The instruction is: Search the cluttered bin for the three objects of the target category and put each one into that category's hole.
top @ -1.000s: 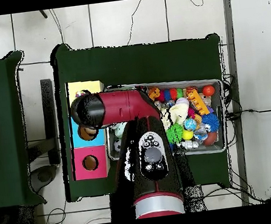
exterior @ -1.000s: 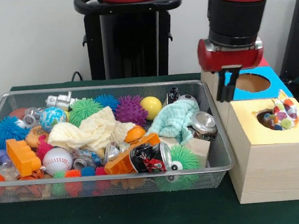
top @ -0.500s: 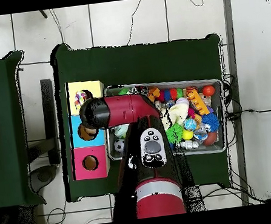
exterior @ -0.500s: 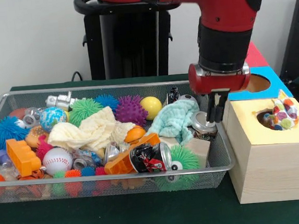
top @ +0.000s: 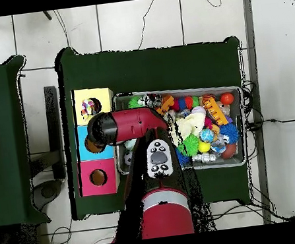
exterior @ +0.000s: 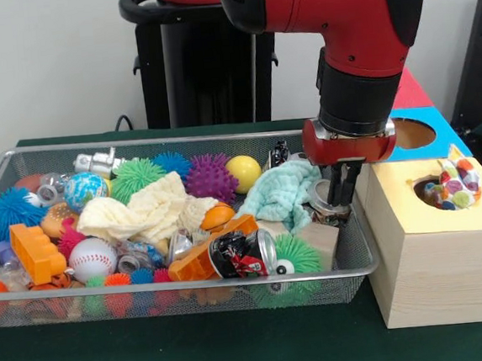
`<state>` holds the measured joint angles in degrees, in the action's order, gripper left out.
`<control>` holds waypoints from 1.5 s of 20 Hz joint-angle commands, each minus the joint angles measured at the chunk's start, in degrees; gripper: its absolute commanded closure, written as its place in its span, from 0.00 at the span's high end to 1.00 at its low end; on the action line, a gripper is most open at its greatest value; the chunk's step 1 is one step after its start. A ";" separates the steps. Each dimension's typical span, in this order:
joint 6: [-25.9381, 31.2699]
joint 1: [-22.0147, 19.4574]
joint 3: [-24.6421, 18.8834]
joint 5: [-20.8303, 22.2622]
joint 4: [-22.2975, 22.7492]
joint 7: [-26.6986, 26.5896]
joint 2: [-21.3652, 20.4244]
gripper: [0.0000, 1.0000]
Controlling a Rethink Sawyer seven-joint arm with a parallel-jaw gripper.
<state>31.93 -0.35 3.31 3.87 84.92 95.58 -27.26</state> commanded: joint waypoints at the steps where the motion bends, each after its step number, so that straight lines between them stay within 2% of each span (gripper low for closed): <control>1: -0.99 -0.48 -0.70 1.83 2.14 7.07 3.17 0.00; 10: 0.51 -0.28 -0.61 1.56 1.00 6.92 2.87 0.00; 14: 3.51 -1.38 -1.13 0.90 0.74 5.52 0.71 0.00; 16: 2.80 -1.97 -1.83 0.77 1.41 5.05 0.22 0.00; 21: 7.66 -2.65 -2.39 -0.35 1.59 3.88 -3.39 0.00; 26: 8.87 -3.11 -2.92 -0.68 1.47 3.67 -4.69 0.00; 28: 8.67 -3.87 -3.62 -1.16 3.67 3.21 -7.03 0.00; 30: 8.62 -4.22 -3.89 -0.82 4.33 2.60 -7.60 0.00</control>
<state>33.54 -1.84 3.16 3.94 85.17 95.58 -31.88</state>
